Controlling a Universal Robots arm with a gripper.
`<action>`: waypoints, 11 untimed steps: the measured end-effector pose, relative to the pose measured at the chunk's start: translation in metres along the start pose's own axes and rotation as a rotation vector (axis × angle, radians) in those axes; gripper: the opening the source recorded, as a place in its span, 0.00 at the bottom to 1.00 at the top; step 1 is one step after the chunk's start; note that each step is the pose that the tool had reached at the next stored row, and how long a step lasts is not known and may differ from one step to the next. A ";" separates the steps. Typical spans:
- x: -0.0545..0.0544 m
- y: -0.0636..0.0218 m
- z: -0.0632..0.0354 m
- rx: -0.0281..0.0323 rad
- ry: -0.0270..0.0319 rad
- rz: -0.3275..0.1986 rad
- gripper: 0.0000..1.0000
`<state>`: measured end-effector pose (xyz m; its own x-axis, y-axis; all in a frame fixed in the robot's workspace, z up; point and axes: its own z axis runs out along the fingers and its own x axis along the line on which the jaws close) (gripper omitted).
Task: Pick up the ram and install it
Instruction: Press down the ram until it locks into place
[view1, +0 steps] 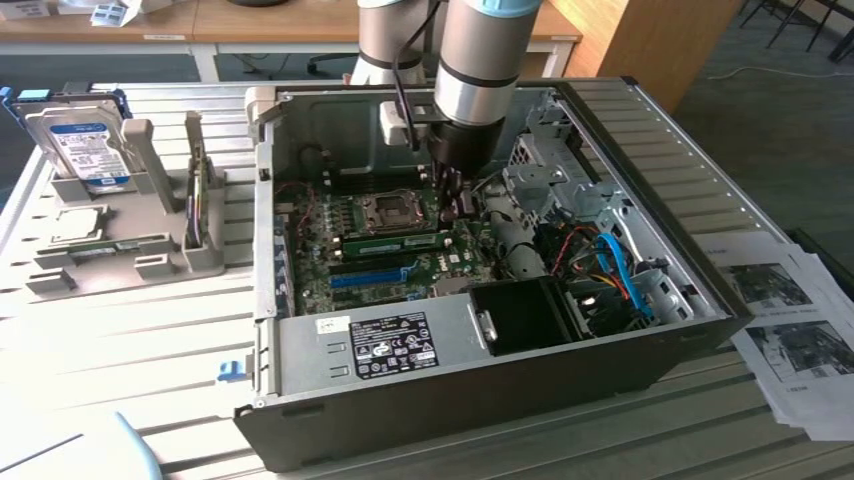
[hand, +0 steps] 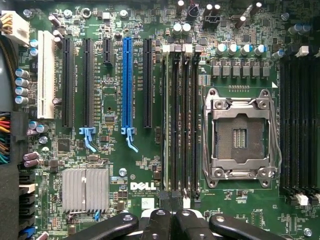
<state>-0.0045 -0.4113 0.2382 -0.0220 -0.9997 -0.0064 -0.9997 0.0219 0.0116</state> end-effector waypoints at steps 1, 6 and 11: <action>0.000 0.0000 0.0001 0.0000 -0.0002 0.000 0.09; -0.001 0.0000 0.0000 -0.0001 -0.0001 0.000 0.09; -0.001 0.0000 0.0028 0.0000 -0.0001 0.000 0.09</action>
<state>-0.0045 -0.4105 0.2355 -0.0219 -0.9997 -0.0065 -0.9997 0.0219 0.0116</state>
